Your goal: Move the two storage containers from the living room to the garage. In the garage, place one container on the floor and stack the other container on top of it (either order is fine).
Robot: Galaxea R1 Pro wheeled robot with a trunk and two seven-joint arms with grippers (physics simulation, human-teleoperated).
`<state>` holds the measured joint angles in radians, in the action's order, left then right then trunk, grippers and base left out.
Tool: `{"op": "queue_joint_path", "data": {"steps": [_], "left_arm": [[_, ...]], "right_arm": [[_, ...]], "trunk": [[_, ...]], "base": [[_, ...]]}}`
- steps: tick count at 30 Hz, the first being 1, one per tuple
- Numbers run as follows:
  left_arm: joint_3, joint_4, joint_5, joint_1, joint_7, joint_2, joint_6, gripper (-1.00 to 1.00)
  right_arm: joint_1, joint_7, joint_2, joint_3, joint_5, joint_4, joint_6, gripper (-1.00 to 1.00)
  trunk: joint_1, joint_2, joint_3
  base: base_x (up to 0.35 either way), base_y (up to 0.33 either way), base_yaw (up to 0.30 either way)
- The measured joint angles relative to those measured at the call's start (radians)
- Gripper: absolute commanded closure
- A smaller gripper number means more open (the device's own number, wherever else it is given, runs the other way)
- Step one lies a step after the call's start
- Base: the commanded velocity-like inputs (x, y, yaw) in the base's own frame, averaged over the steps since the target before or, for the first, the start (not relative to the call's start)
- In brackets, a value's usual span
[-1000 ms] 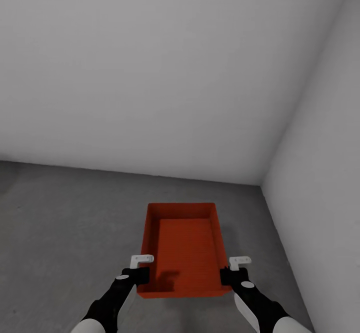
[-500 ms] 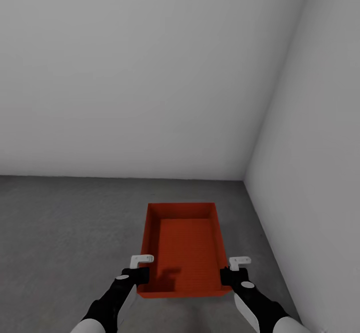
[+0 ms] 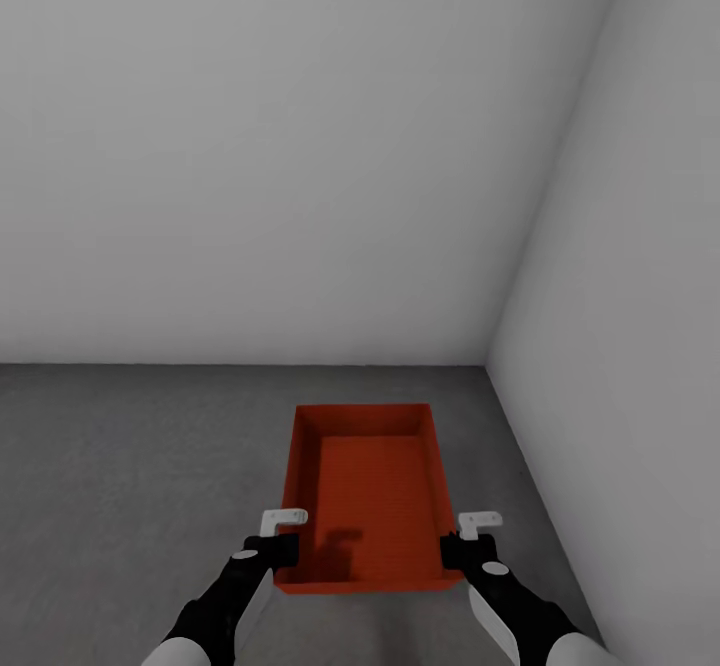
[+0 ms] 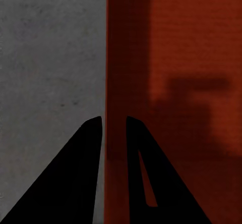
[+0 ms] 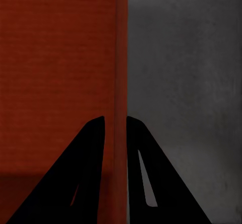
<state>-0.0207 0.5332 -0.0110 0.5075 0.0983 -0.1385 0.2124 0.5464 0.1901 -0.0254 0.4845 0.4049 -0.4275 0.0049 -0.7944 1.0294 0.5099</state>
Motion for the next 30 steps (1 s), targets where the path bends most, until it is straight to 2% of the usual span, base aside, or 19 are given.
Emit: {"op": "queue_joint_path", "data": {"steps": [10,30], "left_arm": [[0.0,0.0,0.001,0.0,0.0,0.0,-0.002,1.0],[0.0,0.0,-0.001,0.0,0.0,0.0,0.002,1.0]], "right_arm": [[0.0,0.0,-0.001,0.0,0.0,-0.002,0.0,1.0],[0.0,0.0,0.001,-0.001,0.0,0.002,0.0,1.0]], "trunk": [[0.0,0.0,0.0],[0.0,0.0,0.0]], "base": [[0.283,0.06,0.0],[0.11,0.001,0.0]]}}
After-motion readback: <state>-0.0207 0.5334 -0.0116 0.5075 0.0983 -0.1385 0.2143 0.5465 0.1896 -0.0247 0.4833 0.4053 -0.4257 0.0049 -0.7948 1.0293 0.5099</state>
